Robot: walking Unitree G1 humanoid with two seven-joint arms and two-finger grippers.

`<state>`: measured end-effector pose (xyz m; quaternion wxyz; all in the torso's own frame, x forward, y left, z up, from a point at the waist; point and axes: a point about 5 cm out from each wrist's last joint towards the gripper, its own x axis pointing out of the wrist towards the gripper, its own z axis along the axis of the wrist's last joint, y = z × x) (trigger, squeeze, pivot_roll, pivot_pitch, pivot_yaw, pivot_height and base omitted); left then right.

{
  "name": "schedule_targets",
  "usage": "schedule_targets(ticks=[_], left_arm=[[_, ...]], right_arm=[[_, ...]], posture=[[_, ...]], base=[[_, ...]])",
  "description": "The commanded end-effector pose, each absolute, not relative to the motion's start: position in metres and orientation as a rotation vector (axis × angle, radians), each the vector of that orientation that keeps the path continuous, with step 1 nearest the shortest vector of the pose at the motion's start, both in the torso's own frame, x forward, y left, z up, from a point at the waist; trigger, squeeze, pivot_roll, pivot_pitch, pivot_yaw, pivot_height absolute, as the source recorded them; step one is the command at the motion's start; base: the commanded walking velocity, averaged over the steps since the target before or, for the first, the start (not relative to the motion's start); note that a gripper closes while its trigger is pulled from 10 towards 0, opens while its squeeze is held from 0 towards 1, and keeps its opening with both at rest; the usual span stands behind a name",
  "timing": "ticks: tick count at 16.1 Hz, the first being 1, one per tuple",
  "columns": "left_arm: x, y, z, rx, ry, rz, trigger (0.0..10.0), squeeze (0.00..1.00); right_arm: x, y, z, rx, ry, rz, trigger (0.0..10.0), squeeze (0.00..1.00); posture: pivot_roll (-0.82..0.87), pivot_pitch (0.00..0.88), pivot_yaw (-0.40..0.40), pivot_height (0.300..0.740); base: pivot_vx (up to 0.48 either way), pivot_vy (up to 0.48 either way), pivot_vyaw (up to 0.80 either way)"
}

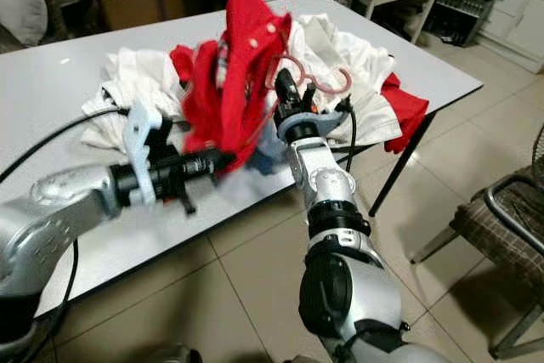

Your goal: Hang hanger

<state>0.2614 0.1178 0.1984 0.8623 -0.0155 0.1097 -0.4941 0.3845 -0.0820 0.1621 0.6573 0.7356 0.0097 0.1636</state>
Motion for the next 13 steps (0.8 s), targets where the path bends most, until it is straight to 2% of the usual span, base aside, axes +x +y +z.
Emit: schedule_targets(ticks=[1, 4, 8, 9, 10, 12, 13], left_arm=[[0.246, 0.103, 0.187, -0.052, 0.309, -1.17, 0.0, 0.0], [0.247, 0.098, 0.188, -0.096, 0.299, -1.178, 0.0, 0.0], [0.254, 0.087, 0.208, -0.185, 0.211, -1.175, 0.0, 0.0], [0.263, 0.081, 0.216, -0.19, 0.168, -1.126, 3.8, 0.0], [0.265, 0.079, 0.218, -0.197, 0.157, -1.115, 10.0, 0.0], [0.265, 0.076, 0.22, -0.214, 0.157, -1.128, 10.0, 0.03], [0.261, 0.074, 0.22, -0.234, 0.18, -1.172, 10.0, 1.0]], right_arm=[[0.389, -0.048, 0.205, 1.788, -0.077, 0.488, 10.0, 0.0], [0.392, -0.053, 0.21, 1.796, -0.1, 0.474, 10.0, 0.0], [0.39, -0.035, 0.203, 1.639, -0.017, 0.488, 10.0, 0.0], [0.385, -0.022, 0.198, 1.506, 0.053, 0.528, 10.0, 0.0], [0.384, -0.022, 0.198, 1.528, 0.058, 0.524, 10.0, 0.0], [0.385, -0.025, 0.198, 1.555, 0.056, 0.517, 10.0, 0.0], [0.385, -0.028, 0.198, 1.519, 0.06, 0.516, 10.0, 0.0]], posture=[[0.06, 0.0, -0.041, 0.74], [0.06, 0.0, -0.046, 0.74], [0.06, 0.0, -0.058, 0.74], [0.06, 0.0, -0.058, 0.74], [0.05, 0.0, -0.06, 0.74], [0.04, 0.0, -0.056, 0.74], [0.03, 0.0, -0.05, 0.74]], base=[[0.0, 0.0, 0.0], [0.0, 0.0, 0.0], [0.0, 0.0, 0.0], [0.0, 0.0, 0.0], [0.0, 0.0, 0.0], [0.0, 0.0, 0.0], [0.0, 0.0, 0.0]])
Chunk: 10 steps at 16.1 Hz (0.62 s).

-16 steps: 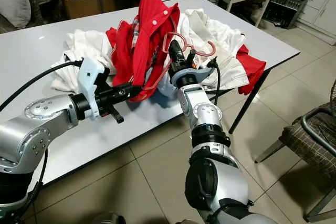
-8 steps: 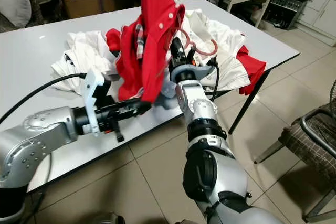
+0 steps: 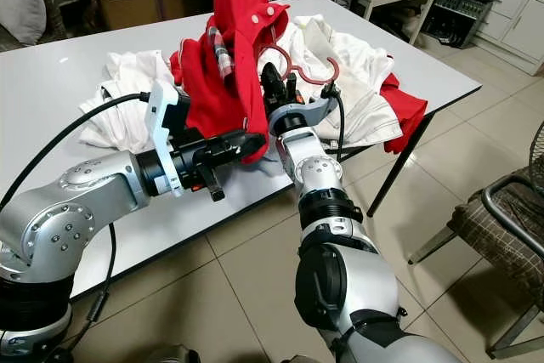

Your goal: Hang hanger

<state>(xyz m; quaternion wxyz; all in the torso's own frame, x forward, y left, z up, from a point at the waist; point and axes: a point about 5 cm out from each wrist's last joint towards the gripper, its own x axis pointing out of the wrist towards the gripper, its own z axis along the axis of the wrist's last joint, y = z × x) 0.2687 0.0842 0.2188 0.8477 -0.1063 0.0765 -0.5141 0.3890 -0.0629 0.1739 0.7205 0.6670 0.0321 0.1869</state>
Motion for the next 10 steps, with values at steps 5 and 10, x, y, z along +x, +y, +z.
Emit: schedule_targets(ticks=[5, 10], left_arm=[[0.257, 0.066, 0.221, -0.251, 0.207, -1.254, 10.0, 1.0], [0.266, 0.073, 0.208, -0.172, 0.27, -1.148, 10.0, 1.0]], right_arm=[[0.388, -0.04, 0.195, 1.436, 0.032, 0.49, 10.0, 0.0], [0.393, -0.052, 0.19, 1.411, 0.045, 0.399, 10.0, 0.0]], posture=[[-0.01, 0.0, -0.046, 0.74], [0.0, 0.0, -0.049, 0.74]], base=[[0.0, 0.0, 0.0], [0.0, 0.0, 0.0]])
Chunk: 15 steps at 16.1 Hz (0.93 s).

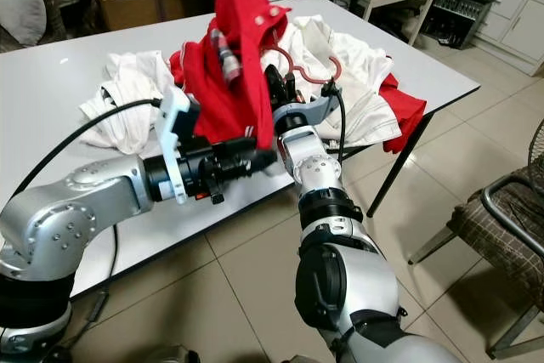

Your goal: Hang hanger

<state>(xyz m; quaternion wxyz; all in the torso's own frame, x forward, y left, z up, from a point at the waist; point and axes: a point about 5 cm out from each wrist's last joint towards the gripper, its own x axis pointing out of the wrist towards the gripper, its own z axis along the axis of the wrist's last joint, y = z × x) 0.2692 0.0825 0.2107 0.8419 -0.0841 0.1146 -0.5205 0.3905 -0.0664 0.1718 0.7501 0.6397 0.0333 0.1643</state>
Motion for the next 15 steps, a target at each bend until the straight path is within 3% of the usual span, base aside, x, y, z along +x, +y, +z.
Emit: schedule_targets(ticks=[1, 5, 8, 9, 11, 12, 14, 15], left_arm=[[0.272, 0.081, 0.203, -0.095, 0.28, -1.077, 10.0, 1.0], [0.288, 0.105, 0.207, 0.151, 0.191, -0.94, 10.0, 1.0], [0.285, 0.116, 0.22, 0.096, 0.109, -0.98, 10.0, 1.0], [0.281, 0.138, 0.224, 0.044, 0.073, -0.959, 10.0, 1.0], [0.283, 0.177, 0.221, 0.013, 0.05, -0.778, 10.0, 1.0], [0.287, 0.198, 0.215, 0.03, 0.059, -0.602, 10.0, 1.0], [0.29, 0.215, 0.208, 0.05, 0.062, -0.443, 10.0, 0.97], [0.29, 0.22, 0.204, 0.042, 0.066, -0.384, 10.0, 0.87]], right_arm=[[0.394, -0.053, 0.19, 1.393, 0.049, 0.392, 10.0, 0.0], [0.396, -0.061, 0.186, 1.265, 0.053, 0.36, 10.0, 0.0], [0.395, -0.065, 0.184, 1.239, 0.055, 0.363, 10.0, 0.0], [0.392, -0.072, 0.182, 1.204, 0.045, 0.387, 10.0, 0.0], [0.387, -0.084, 0.187, 1.135, -0.016, 0.434, 10.0, 0.0], [0.382, -0.093, 0.198, 1.038, -0.089, 0.472, 10.0, 0.0], [0.373, -0.102, 0.211, 0.966, -0.158, 0.514, 10.0, 0.0], [0.369, -0.109, 0.219, 0.956, -0.194, 0.525, 10.0, 0.0]], posture=[[-0.01, 0.0, -0.05, 0.74], [-0.01, 0.0, -0.043, 0.74], [-0.02, 0.0, -0.045, 0.74], [-0.02, 0.0, -0.045, 0.74], [-0.02, 0.0, -0.043, 0.74], [-0.02, 0.0, -0.046, 0.74], [-0.02, 0.0, -0.05, 0.74], [-0.02, 0.0, -0.053, 0.74]], base=[[0.0, 0.0, 0.0], [0.0, 0.0, 0.0], [0.0, 0.0, 0.0], [0.0, 0.0, 0.0], [0.0, 0.0, 0.0], [0.0, 0.0, 0.8], [0.0, 0.0, 0.8], [0.0, 0.0, 0.8]])
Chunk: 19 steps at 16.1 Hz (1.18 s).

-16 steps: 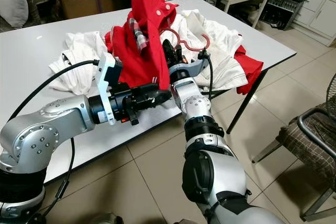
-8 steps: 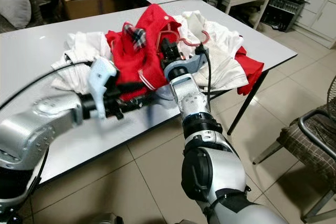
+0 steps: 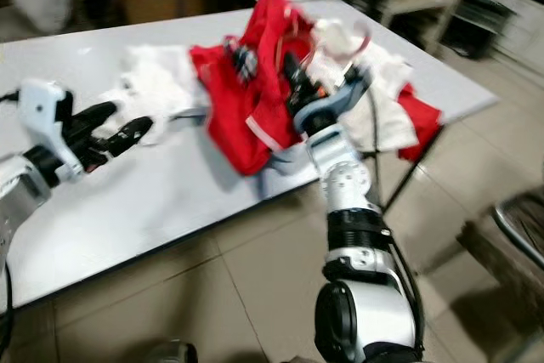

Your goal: Hang hanger

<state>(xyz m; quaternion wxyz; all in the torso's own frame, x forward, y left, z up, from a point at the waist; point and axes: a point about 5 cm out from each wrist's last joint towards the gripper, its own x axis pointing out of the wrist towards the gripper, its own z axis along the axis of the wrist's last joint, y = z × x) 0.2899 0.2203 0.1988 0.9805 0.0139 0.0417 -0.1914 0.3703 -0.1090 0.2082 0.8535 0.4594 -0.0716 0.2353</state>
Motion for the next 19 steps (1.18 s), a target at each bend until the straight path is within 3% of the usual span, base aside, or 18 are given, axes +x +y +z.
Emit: schedule_targets(ticks=[1, 2, 4, 5, 8, 10, 12, 16, 19], left_arm=[[0.291, 0.221, 0.2, 0.034, 0.057, -0.335, 10.0, 0.8], [0.291, 0.221, 0.199, 0.02, 0.057, -0.31, 10.0, 0.8], [0.294, 0.218, 0.193, -0.014, 0.054, -0.266, 10.0, 0.79], [0.296, 0.215, 0.196, -0.018, 0.027, -0.272, 10.0, 0.78], [0.296, 0.214, 0.2, -0.008, -0.006, -0.259, 10.0, 0.69], [0.296, 0.213, 0.197, -0.002, -0.002, -0.254, 10.0, 0.69], [0.297, 0.209, 0.195, 0.002, -0.001, -0.254, 10.0, 0.69], [0.291, 0.206, 0.188, 0.071, 0.04, -0.279, 10.0, 0.69], [0.287, 0.215, 0.187, 0.195, 0.067, -0.206, 10.0, 0.69]], right_arm=[[0.366, -0.117, 0.23, 0.949, -0.237, 0.532, 10.0, 0.0], [0.365, -0.121, 0.239, 0.933, -0.266, 0.539, 10.0, 0.0], [0.348, -0.117, 0.321, 0.777, -0.513, 0.667, 10.0, 0.0], [0.324, -0.115, 0.373, 0.738, -0.703, 0.752, 10.0, 0.0], [0.301, -0.12, 0.399, 0.681, -0.823, 0.813, 10.0, 0.0], [0.313, -0.119, 0.368, 0.631, -0.697, 0.75, 10.0, 0.0], [0.333, -0.124, 0.309, 0.592, -0.45, 0.555, 10.0, 0.0], [0.323, -0.131, 0.284, 0.604, -0.361, 0.52, 10.0, 0.0], [0.312, -0.135, 0.267, 0.535, -0.296, 0.54, 10.0, 0.0]], posture=[[-0.02, 0.0, -0.053, 0.74], [-0.03, 0.0, -0.05, 0.74], [-0.04, 0.0, -0.042, 0.74], [-0.04, 0.0, -0.043, 0.74], [-0.04, 0.0, -0.045, 0.74], [-0.04, 0.0, -0.045, 0.74], [-0.04, 0.0, -0.045, 0.74], [-0.04, 0.0, -0.045, 0.74], [-0.03, 0.0, -0.059, 0.74]], base=[[0.0, 0.0, 0.8], [0.0, 0.0, 0.8], [0.0, 0.0, 0.8], [0.0, 0.0, 0.8], [0.0, 0.0, 0.8], [0.0, 0.0, 0.8], [0.0, 0.0, 0.8], [0.0, 0.0, 0.8], [0.0, 0.0, 0.8]])
